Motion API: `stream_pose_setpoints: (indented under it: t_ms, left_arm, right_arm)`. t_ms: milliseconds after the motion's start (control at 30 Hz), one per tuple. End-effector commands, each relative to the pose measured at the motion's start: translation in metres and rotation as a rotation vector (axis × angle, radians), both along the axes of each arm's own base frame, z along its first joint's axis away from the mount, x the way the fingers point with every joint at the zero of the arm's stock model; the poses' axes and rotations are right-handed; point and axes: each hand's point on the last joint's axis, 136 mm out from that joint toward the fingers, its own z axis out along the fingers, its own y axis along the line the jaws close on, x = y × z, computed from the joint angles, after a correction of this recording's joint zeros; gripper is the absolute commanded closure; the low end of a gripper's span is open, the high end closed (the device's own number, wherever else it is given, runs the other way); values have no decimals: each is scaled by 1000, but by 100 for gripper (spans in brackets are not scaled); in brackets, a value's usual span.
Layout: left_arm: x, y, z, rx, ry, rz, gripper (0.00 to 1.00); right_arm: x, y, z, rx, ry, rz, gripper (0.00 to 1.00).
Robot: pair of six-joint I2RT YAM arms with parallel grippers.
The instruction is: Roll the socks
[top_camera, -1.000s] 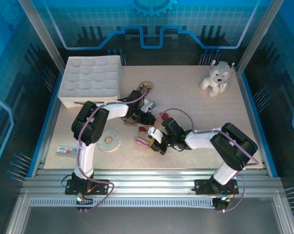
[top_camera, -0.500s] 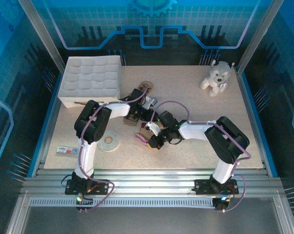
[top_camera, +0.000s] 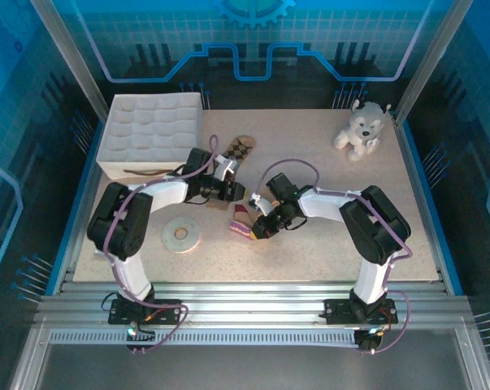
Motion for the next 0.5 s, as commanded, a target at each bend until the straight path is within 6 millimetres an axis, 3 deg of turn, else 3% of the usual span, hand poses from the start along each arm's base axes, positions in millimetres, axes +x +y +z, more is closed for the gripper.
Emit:
stream_pose_setpoints:
  t_ms: [0,233,467]
  left_arm:
    - [-17,-3,17,-63,-154,-64,58]
    - [-51,-16,6,-75,-242,-97,57]
    - [-71,-18,-8,-48,-285,-126,58]
  right_arm:
    - [-7,-15,-4,-53,36,22,100]
    - [-2,-23,2,6,61,8,100]
    - [-1,-24,7,27,77,2,100]
